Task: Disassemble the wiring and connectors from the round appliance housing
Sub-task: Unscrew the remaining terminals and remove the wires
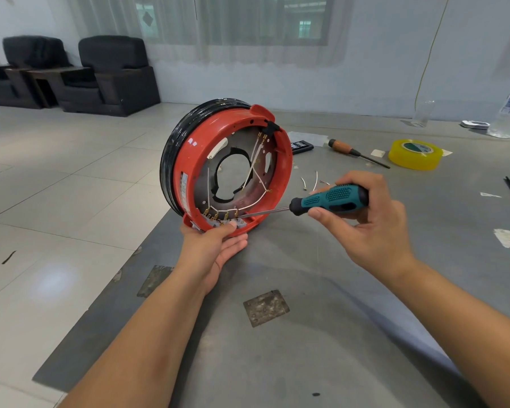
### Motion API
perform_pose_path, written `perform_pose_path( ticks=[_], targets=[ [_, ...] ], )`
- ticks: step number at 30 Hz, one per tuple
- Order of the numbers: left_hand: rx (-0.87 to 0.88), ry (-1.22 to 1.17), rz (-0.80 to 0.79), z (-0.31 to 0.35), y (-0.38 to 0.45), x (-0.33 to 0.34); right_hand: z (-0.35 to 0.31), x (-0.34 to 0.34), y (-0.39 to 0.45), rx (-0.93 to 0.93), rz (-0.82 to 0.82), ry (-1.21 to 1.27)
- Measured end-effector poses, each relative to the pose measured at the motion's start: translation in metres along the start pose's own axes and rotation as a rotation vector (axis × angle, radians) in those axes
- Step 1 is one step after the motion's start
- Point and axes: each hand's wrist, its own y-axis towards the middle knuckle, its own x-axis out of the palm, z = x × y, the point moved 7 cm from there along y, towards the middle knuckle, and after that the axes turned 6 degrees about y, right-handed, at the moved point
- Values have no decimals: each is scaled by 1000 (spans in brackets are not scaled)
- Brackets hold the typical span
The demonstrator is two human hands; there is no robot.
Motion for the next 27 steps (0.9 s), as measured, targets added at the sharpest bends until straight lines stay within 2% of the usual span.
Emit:
perform_pose_path(
  ticks=[12,22,27],
  targets=[
    [-9,-16,21,1,0,-2,-1,9,-23,-38,-24,34],
    [-8,-13,14,-1,2,-3,0,6,-13,37,-10,70],
    [-29,-20,-38,-2,3,-3,0,2,-14,84,48,82]
  ],
)
